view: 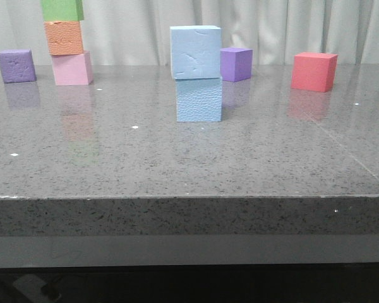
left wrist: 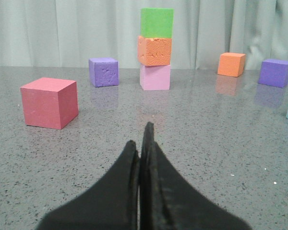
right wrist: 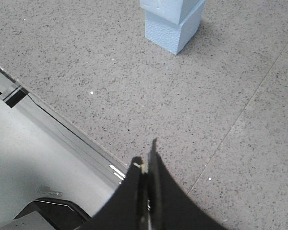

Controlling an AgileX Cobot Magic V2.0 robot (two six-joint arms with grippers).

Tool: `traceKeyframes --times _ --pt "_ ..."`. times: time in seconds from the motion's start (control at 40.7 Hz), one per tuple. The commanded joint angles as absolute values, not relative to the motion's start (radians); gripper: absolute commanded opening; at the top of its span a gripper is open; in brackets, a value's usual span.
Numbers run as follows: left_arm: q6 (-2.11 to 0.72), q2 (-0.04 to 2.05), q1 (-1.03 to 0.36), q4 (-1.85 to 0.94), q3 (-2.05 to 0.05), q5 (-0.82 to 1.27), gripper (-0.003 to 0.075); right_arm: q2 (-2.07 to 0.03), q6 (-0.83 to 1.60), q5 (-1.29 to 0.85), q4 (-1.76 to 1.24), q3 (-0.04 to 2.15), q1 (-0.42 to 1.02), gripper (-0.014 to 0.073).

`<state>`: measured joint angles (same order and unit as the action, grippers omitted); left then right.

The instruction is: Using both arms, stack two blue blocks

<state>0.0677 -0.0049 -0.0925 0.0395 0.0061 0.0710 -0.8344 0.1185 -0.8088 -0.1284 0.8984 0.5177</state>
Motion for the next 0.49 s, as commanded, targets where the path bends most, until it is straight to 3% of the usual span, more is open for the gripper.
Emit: traceKeyframes --times 0.0,0.467 --pt "0.067 -0.024 -0.090 0.028 0.008 -0.027 -0.0020 -0.827 0.128 -0.756 -0.133 0.924 0.518 -0.0119" --pt "0.067 -0.024 -0.025 0.038 0.008 -0.043 -0.0020 -0.827 0.128 -0.756 -0.133 0.924 0.518 -0.0119"
